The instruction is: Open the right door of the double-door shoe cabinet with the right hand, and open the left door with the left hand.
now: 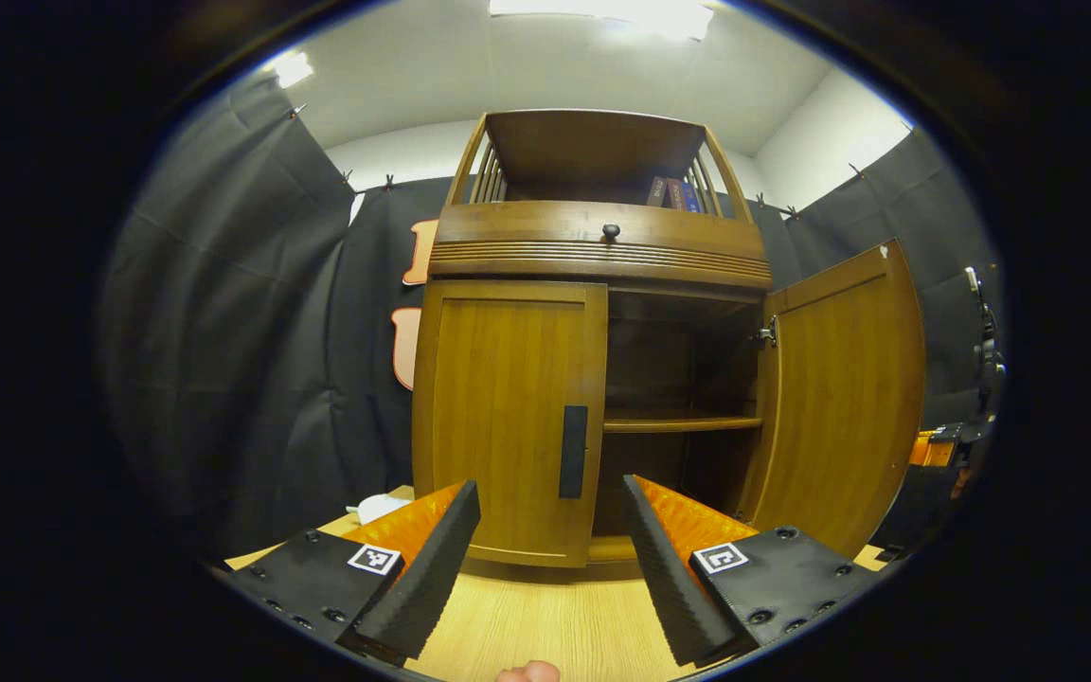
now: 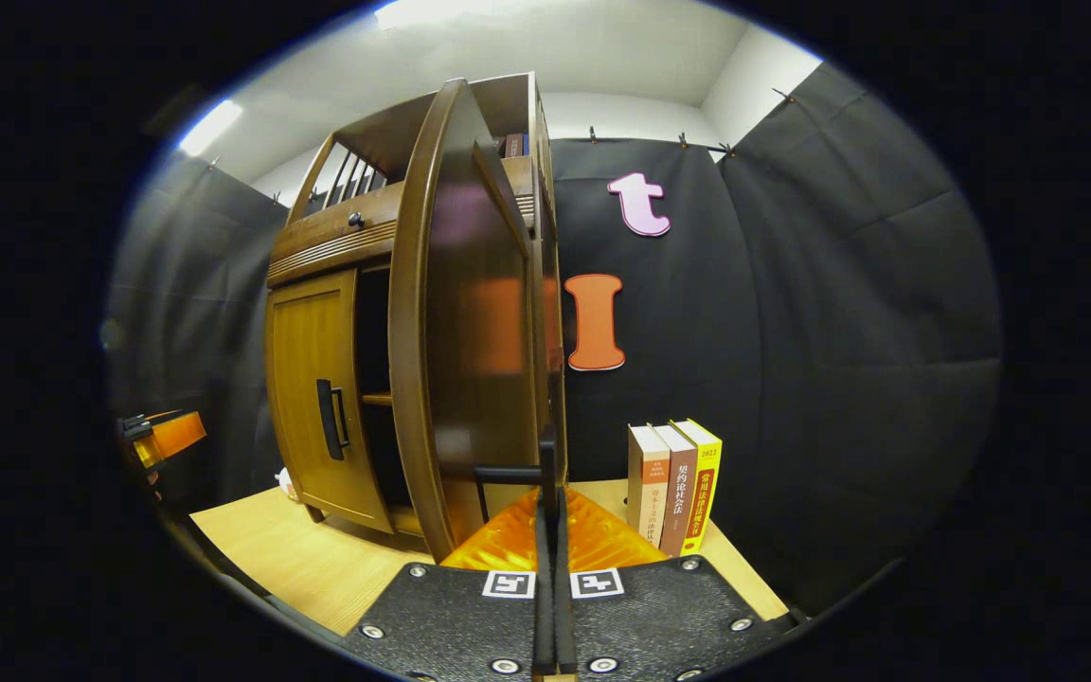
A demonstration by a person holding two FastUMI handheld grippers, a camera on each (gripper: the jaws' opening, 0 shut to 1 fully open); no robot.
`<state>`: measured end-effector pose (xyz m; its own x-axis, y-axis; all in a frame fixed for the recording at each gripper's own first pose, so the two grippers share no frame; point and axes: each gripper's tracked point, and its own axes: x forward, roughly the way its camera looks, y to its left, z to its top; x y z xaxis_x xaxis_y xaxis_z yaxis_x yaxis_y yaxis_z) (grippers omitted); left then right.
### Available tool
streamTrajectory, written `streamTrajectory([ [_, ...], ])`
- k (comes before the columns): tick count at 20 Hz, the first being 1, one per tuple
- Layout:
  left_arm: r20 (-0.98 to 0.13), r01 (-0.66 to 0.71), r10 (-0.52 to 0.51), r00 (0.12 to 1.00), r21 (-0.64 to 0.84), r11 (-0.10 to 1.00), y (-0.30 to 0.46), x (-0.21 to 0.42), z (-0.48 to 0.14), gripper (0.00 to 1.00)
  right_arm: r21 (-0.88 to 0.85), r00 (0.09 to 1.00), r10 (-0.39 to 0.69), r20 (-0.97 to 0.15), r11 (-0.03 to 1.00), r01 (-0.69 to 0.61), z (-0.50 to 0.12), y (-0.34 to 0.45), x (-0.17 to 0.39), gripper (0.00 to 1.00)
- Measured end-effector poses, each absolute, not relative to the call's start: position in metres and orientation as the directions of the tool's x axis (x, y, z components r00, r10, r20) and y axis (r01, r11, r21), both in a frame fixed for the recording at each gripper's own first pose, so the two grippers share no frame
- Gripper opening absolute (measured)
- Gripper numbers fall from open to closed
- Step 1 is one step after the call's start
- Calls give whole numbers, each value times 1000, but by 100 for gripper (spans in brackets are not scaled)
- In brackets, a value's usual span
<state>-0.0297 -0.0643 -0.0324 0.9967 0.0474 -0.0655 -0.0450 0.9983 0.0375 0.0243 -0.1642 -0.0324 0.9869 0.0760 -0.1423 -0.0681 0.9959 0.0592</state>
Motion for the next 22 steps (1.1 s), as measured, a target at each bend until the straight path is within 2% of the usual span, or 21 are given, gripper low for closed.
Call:
streamTrajectory([
  [1, -74, -37, 40, 996, 32, 999, -66, -27, -35, 97, 65, 986, 90, -140, 995, -81, -32, -167, 24, 5],
  [3, -76, -35, 37, 996, 29, 999, -63, -21, -35, 97, 69, 983, 119, -141, 992, -110, -34, -175, 26, 5],
  [4, -75, -35, 37, 996, 31, 999, -61, -18, -34, 97, 73, 981, 134, -140, 989, -125, -34, -179, 27, 0],
  [5, -74, -34, 37, 997, 33, 999, -59, -14, -34, 97, 86, 979, 150, -137, 987, -139, -34, -182, 29, 5],
  [6, -69, -33, 35, 997, 31, 999, -58, -11, -33, 97, 96, 978, 165, -127, 984, -153, -34, -184, 29, 0],
  [7, -67, -30, 32, 997, 26, 999, -57, -9, -34, 98, 102, 978, 176, -114, 981, -165, -34, -185, 32, 5],
  [8, -66, -29, 31, 997, 21, 999, -56, -6, -34, 98, 107, 977, 185, -102, 979, -174, -31, -183, 31, 0],
  [15, -49, -8, 10, 999, 34, 999, -59, 16, -33, 97, 96, 981, 159, -107, 984, -149, -36, -183, 24, 2],
  [17, -45, 19, -18, 999, 10, 1000, -68, 28, -33, 98, 118, 977, 173, -125, 980, -158, -42, -188, 12, 4],
  [18, -45, 28, -27, 999, 4, 1000, -70, 32, -33, 97, 149, 975, 182, -127, 975, -162, -42, -187, 8, 10],
  [19, -47, 33, -33, 998, 6, 999, -72, 36, -34, 98, 165, 974, 182, -136, 973, -159, -44, -187, 3, 5],
  [21, -55, 43, -42, 998, 21, 999, -75, 46, -37, 98, 136, 975, 159, -153, 981, -138, -49, -195, -9, 6],
  [22, -55, 47, -45, 997, 29, 998, -77, 53, -38, 97, 119, 979, 137, -149, 986, -119, -48, -199, -14, 13],
])
